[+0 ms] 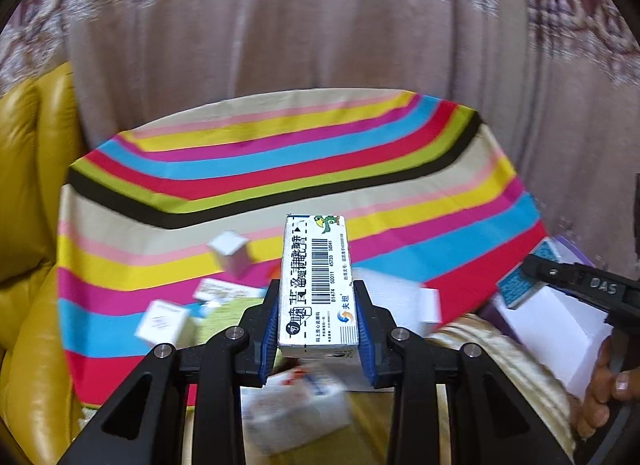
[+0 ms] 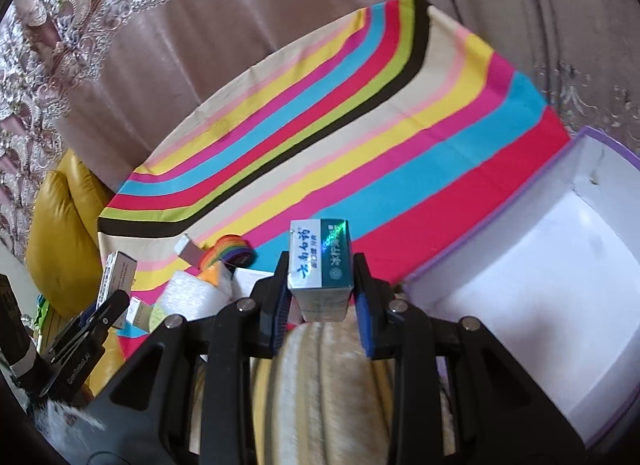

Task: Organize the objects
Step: 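Carry both boxes over the purple-rimmed box and open both tools to drop them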

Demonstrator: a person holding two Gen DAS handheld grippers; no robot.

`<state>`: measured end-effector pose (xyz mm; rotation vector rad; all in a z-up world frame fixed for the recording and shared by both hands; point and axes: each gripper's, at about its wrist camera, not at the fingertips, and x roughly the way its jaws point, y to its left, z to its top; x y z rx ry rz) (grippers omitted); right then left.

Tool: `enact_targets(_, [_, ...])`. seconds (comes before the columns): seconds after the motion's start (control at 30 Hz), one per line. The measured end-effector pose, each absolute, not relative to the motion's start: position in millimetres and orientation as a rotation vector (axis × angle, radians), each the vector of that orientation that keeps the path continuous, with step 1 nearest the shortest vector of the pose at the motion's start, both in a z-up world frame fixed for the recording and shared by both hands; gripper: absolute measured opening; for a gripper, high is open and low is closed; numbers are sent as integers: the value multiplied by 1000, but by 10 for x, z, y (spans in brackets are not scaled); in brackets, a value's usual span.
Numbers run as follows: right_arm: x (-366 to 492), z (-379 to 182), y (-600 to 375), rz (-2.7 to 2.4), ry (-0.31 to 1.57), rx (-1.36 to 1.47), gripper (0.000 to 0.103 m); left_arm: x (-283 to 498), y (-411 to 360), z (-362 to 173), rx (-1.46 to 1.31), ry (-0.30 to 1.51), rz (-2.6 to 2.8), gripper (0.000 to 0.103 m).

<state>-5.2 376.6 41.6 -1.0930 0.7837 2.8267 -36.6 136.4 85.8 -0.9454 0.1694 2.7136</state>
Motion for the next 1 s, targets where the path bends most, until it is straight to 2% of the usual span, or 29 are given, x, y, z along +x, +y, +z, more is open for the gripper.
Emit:
enact_targets(0.3, [142, 275, 4258, 2682, 865, -1157, 33, -208, 2015, 787, -969, 215, 2488, 35])
enact_targets(1.0, [401, 94, 5016, 2455, 733, -1191, 33, -194, 3044, 527, -1047, 228, 2087, 35])
